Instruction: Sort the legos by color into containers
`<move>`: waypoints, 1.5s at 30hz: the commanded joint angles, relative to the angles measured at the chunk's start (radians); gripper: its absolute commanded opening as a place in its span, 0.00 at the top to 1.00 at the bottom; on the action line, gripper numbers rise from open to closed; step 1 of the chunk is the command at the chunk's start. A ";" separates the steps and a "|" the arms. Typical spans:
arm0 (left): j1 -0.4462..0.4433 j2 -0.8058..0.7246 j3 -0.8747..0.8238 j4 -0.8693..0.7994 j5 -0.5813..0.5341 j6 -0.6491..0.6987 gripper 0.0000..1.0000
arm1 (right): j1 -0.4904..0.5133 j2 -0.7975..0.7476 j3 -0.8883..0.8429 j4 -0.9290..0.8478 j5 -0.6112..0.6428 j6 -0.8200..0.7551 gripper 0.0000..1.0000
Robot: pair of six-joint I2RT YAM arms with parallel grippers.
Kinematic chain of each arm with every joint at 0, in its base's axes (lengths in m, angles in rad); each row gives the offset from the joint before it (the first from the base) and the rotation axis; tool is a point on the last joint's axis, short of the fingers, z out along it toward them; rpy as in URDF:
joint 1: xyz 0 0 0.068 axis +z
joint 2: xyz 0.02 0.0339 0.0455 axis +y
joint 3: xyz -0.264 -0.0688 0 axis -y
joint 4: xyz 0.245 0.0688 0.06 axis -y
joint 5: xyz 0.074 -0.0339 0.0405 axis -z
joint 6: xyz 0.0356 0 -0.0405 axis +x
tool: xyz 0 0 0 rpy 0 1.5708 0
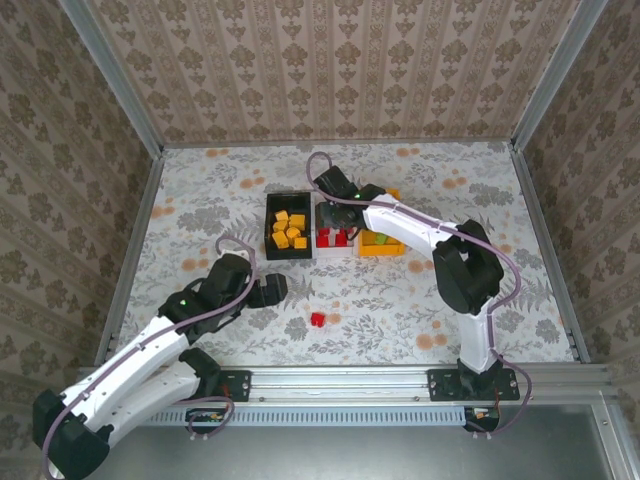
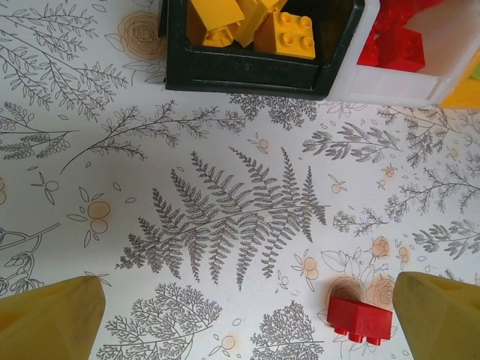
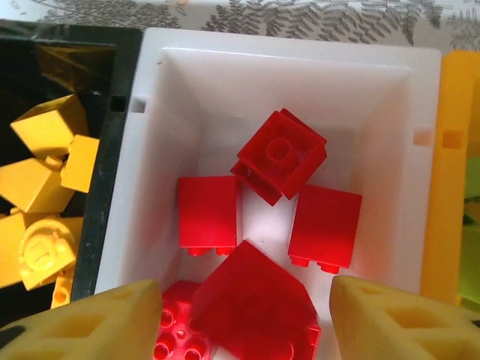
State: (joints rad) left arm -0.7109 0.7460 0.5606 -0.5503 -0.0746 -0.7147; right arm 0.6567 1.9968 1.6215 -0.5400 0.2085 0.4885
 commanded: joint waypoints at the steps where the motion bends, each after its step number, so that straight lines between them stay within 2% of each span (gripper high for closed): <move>1: 0.006 -0.017 0.011 -0.044 0.005 0.009 0.00 | 0.008 -0.036 0.040 -0.031 -0.018 -0.025 0.29; 7: 0.010 -0.037 0.030 -0.068 -0.021 0.010 0.00 | 0.077 -0.215 -0.163 0.035 -0.056 -0.033 0.23; 13: 0.032 -0.062 0.047 -0.102 -0.057 0.012 0.00 | 0.231 -0.326 -0.390 0.066 -0.122 -0.030 0.22; 16: 0.047 -0.082 0.054 -0.110 -0.060 0.022 0.00 | 0.316 -0.319 -0.450 0.083 -0.153 -0.021 0.22; 20: 0.066 -0.094 0.052 -0.117 -0.053 0.027 0.00 | 0.411 -0.246 -0.465 0.084 -0.126 -0.012 0.22; 27: 0.086 -0.102 0.032 -0.122 -0.033 0.023 0.00 | 0.448 -0.155 -0.461 0.090 -0.073 0.026 0.24; 30: 0.094 -0.115 0.022 -0.123 -0.027 0.019 0.00 | 0.449 -0.142 -0.468 0.084 -0.064 0.033 0.30; 37: 0.112 -0.126 0.007 -0.118 -0.007 0.018 0.00 | 0.449 -0.130 -0.482 0.066 -0.077 0.050 0.58; 45: 0.120 -0.123 0.004 -0.112 0.008 0.019 0.00 | 0.421 -0.214 -0.482 0.055 -0.055 0.047 0.77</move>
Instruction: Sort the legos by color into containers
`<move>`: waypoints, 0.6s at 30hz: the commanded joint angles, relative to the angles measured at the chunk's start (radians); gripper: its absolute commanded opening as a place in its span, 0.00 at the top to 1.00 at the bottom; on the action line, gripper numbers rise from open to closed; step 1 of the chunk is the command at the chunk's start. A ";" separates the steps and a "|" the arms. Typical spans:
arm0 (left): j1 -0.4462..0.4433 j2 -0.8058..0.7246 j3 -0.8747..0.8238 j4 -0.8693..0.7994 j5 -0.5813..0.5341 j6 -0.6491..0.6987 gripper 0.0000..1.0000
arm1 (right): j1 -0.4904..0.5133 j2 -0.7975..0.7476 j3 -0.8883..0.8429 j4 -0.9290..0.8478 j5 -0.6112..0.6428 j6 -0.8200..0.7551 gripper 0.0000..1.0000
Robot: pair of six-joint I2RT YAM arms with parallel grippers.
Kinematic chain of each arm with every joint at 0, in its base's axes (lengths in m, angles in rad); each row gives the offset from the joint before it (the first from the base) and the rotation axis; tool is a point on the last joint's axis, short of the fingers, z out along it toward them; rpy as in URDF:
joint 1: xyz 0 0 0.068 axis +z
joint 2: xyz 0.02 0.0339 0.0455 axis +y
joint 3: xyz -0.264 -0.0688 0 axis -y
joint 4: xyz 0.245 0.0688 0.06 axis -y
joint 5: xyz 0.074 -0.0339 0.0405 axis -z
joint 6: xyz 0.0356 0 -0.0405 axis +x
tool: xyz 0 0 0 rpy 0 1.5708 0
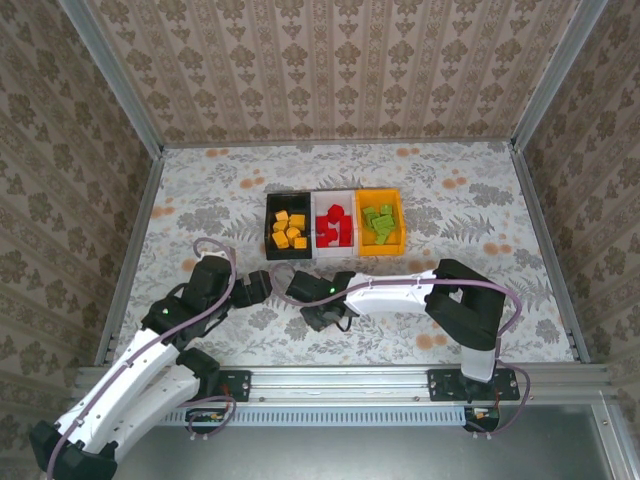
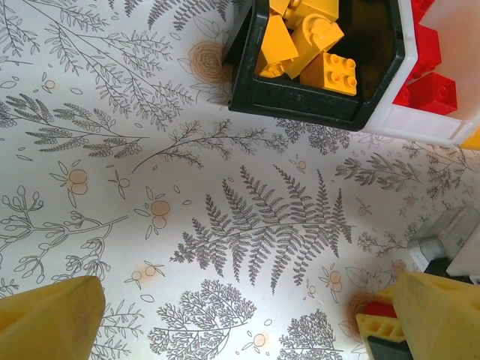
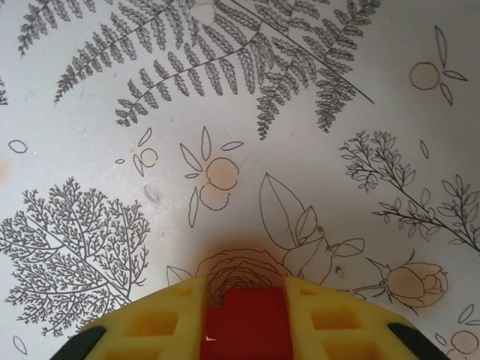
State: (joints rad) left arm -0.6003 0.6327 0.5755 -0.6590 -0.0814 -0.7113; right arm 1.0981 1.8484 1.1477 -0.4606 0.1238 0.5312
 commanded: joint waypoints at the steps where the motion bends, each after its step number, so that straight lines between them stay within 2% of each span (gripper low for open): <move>1: 0.010 -0.009 -0.010 -0.001 0.019 0.015 0.00 | -0.032 -0.090 -0.007 -0.025 0.034 0.002 0.77; 6: 0.010 -0.007 -0.020 0.022 0.034 0.013 0.00 | -0.130 -0.176 0.064 -0.045 0.068 -0.031 0.79; 9: 0.012 -0.002 -0.026 0.038 0.038 0.006 0.00 | -0.220 -0.169 0.145 -0.058 0.085 -0.040 0.78; 13: 0.011 -0.002 -0.026 0.045 0.038 0.003 0.00 | -0.314 -0.079 0.260 -0.058 0.107 -0.052 0.77; 18: 0.013 -0.002 -0.028 0.043 0.034 0.001 0.00 | -0.376 0.074 0.430 -0.095 0.121 -0.061 0.76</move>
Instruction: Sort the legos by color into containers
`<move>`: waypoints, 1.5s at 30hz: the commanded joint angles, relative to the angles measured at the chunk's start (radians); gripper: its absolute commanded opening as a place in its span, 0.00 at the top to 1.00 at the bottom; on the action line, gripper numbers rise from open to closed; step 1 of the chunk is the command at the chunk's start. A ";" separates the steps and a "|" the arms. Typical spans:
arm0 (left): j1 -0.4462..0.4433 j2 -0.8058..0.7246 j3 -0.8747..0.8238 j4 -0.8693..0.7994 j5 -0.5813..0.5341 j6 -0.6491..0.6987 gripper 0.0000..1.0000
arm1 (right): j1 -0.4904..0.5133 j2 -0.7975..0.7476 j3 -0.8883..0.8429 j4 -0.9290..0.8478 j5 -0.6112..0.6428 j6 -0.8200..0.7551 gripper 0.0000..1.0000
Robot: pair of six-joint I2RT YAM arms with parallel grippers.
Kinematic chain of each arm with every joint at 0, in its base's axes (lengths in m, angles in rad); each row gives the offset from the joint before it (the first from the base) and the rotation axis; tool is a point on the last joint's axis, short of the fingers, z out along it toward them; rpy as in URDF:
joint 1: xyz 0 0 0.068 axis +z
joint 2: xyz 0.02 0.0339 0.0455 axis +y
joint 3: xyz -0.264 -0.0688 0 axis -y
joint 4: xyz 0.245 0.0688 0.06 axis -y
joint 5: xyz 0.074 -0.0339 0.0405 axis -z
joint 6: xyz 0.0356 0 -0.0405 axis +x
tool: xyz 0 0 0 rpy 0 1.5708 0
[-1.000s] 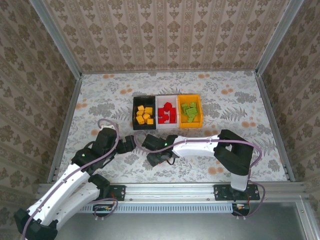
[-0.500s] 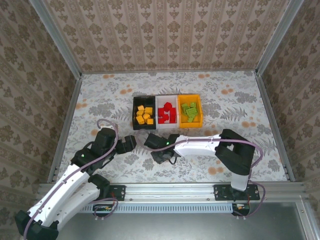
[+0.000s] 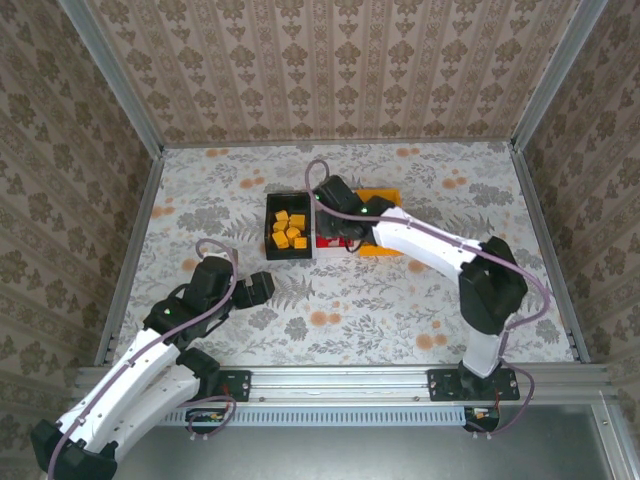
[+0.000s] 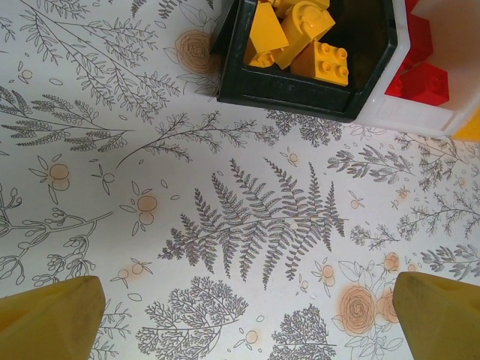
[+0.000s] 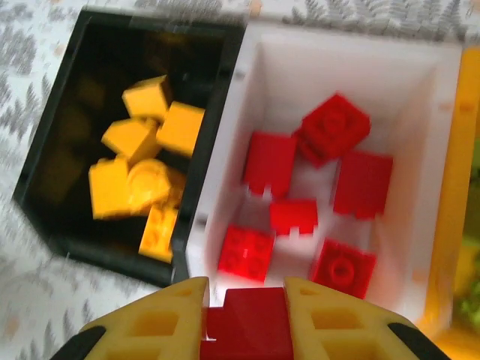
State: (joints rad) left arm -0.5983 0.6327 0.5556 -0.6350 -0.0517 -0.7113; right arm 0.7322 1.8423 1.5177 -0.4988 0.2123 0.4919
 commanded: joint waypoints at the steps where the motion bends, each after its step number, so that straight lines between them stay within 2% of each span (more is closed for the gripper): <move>1: 0.011 -0.002 -0.009 0.020 0.003 0.001 0.00 | -0.017 0.113 0.096 -0.070 0.039 -0.024 0.74; 3: 0.011 -0.001 -0.013 0.022 0.001 -0.004 0.00 | -0.026 0.167 0.161 -0.095 0.051 -0.028 0.70; 6: 0.011 0.001 -0.016 0.028 0.002 -0.008 0.00 | -0.042 0.201 0.222 -0.102 0.061 -0.029 0.51; 8: 0.011 0.005 -0.013 0.031 -0.003 -0.007 0.00 | -0.049 0.178 0.229 -0.076 0.053 -0.028 0.38; 11: 0.012 0.017 -0.003 0.041 -0.015 0.003 0.00 | -0.050 0.104 0.199 -0.041 0.053 -0.029 0.29; 17: 0.012 0.048 0.003 0.148 -0.076 0.024 0.00 | -0.050 -0.170 -0.071 0.132 0.056 -0.003 0.23; 22: 0.017 0.079 -0.004 0.325 -0.202 0.080 0.00 | -0.050 -0.393 -0.307 0.210 0.091 0.014 0.18; 23: 0.019 0.097 -0.001 0.365 -0.246 0.119 0.00 | -0.050 -0.434 -0.351 0.220 0.109 0.023 0.16; 25: 0.035 0.151 0.015 0.420 -0.334 0.176 0.00 | -0.050 -0.503 -0.423 0.220 0.155 0.051 0.00; 28: 0.107 0.276 0.058 0.501 -0.406 0.274 0.00 | -0.050 -0.573 -0.496 0.183 0.235 0.090 0.00; 31: 0.223 0.415 0.117 0.541 -0.404 0.343 0.00 | -0.051 -0.628 -0.556 0.162 0.303 0.107 0.00; 37: 0.366 0.632 0.154 0.714 -0.448 0.633 0.00 | -0.085 -0.706 -0.622 0.128 0.382 0.089 0.00; 40: 0.428 0.714 0.143 0.785 -0.406 0.685 0.00 | -0.133 -0.724 -0.629 0.083 0.391 0.086 0.00; 45: 0.464 0.767 0.000 1.129 -0.310 0.769 0.00 | -0.224 -0.753 -0.658 0.061 0.395 0.067 0.00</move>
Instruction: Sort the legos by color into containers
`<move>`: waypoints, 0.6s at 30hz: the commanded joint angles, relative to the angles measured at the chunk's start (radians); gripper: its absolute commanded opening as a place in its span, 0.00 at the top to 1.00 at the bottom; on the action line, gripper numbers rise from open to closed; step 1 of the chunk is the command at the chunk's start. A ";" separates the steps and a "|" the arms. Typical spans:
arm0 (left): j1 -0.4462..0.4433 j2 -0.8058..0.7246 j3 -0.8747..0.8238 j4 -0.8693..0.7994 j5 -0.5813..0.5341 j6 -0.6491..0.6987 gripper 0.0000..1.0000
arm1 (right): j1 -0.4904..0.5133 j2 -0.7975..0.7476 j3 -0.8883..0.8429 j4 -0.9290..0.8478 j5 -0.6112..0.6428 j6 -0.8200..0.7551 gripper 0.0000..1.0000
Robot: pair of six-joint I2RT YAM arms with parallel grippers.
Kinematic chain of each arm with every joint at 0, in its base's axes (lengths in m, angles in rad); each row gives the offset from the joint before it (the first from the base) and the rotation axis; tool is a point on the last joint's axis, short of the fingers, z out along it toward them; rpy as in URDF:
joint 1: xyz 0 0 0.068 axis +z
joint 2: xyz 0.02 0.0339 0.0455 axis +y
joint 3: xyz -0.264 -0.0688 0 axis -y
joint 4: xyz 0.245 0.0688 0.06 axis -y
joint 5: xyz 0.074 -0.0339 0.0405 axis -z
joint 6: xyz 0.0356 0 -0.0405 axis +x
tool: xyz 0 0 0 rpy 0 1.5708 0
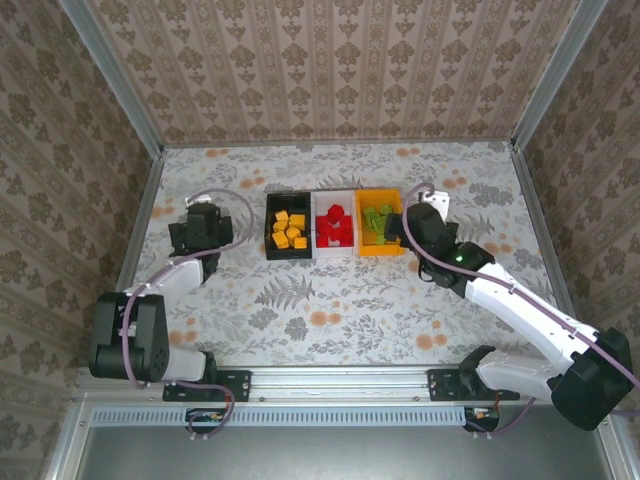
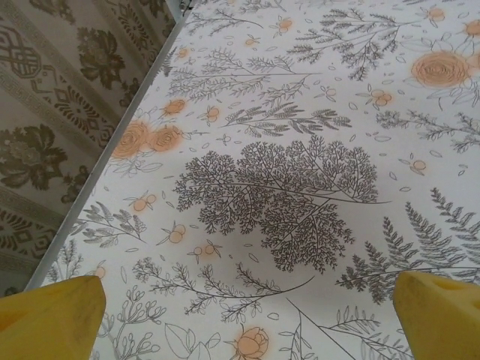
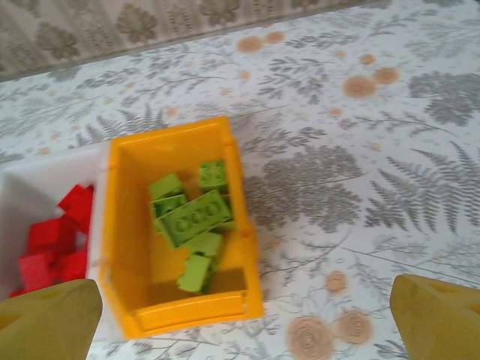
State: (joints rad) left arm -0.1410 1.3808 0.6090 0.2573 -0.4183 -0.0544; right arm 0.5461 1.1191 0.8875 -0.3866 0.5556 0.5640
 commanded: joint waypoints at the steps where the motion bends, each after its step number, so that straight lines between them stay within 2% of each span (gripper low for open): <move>1: 0.006 0.036 -0.075 0.293 0.065 0.130 0.00 | -0.063 -0.041 -0.039 -0.046 0.060 -0.010 0.00; 4: 0.029 0.077 -0.114 0.380 0.146 0.137 0.00 | -0.138 -0.092 -0.092 0.007 0.072 -0.073 0.00; 6: 0.034 0.115 -0.166 0.517 0.194 0.154 0.00 | -0.189 -0.135 -0.142 0.072 0.083 -0.131 0.00; 7: 0.039 0.116 -0.175 0.528 0.194 0.141 0.00 | -0.217 -0.156 -0.174 0.124 0.090 -0.177 0.00; 9: 0.083 0.126 -0.196 0.563 0.278 0.107 0.00 | -0.266 -0.185 -0.235 0.220 0.112 -0.246 0.00; 10: 0.102 0.164 -0.229 0.665 0.324 0.110 0.00 | -0.296 -0.193 -0.278 0.301 0.115 -0.289 0.00; 11: 0.109 0.168 -0.237 0.685 0.329 0.104 0.00 | -0.324 -0.195 -0.327 0.401 0.110 -0.329 0.00; 12: 0.114 0.147 -0.213 0.600 0.323 0.080 0.00 | -0.349 -0.193 -0.371 0.482 0.096 -0.354 0.00; 15: 0.110 0.156 -0.214 0.614 0.310 0.087 0.00 | -0.439 -0.157 -0.500 0.756 -0.039 -0.382 0.00; 18: 0.089 0.160 -0.230 0.654 0.188 0.068 0.00 | -0.492 -0.037 -0.562 0.982 -0.142 -0.402 0.00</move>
State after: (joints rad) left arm -0.0402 1.5421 0.3889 0.8310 -0.1692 0.0448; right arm 0.0834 1.0103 0.3611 0.2607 0.5308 0.2314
